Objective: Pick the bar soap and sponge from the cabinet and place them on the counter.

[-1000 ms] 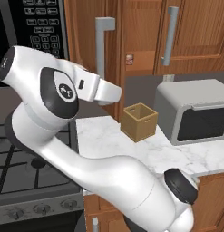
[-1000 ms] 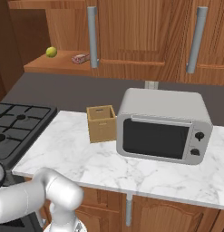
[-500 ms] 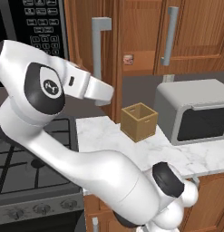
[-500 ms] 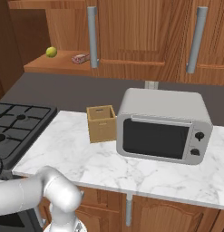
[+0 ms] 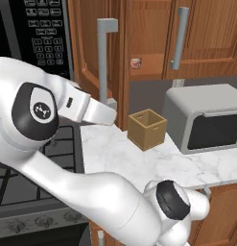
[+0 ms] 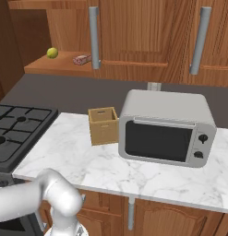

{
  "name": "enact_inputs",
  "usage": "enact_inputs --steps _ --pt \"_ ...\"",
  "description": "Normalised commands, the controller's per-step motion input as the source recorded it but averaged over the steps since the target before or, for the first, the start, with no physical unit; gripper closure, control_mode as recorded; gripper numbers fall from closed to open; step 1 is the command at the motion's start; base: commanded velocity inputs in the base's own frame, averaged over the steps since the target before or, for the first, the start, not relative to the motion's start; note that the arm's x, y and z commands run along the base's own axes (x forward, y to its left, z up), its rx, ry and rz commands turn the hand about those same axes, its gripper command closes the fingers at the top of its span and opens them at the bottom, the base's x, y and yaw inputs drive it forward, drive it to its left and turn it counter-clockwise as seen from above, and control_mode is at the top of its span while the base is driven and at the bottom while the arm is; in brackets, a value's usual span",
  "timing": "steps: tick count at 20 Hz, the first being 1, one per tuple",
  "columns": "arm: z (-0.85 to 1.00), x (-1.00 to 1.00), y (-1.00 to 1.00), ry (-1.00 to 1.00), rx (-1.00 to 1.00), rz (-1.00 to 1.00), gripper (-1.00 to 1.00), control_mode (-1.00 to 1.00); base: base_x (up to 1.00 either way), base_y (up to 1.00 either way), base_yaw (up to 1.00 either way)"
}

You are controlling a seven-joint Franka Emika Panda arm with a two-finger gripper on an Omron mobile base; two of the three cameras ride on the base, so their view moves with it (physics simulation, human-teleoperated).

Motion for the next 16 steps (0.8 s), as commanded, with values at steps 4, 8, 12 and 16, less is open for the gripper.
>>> enact_inputs --steps 4,8,12,16 --pt "-0.38 -0.70 -0.10 0.00 0.00 0.00 -1.00 -1.00 0.00 0.00 0.00" --pt "-0.25 -0.68 -0.30 0.00 0.00 0.05 -1.00 -1.00 0.00 0.00 0.00" --pt "-0.07 -0.49 -0.43 0.00 0.01 0.24 -1.00 -1.00 0.00 0.00 0.00" --pt "-0.07 -0.63 -0.25 -0.01 0.01 0.32 -1.00 -1.00 0.00 0.00 0.00"
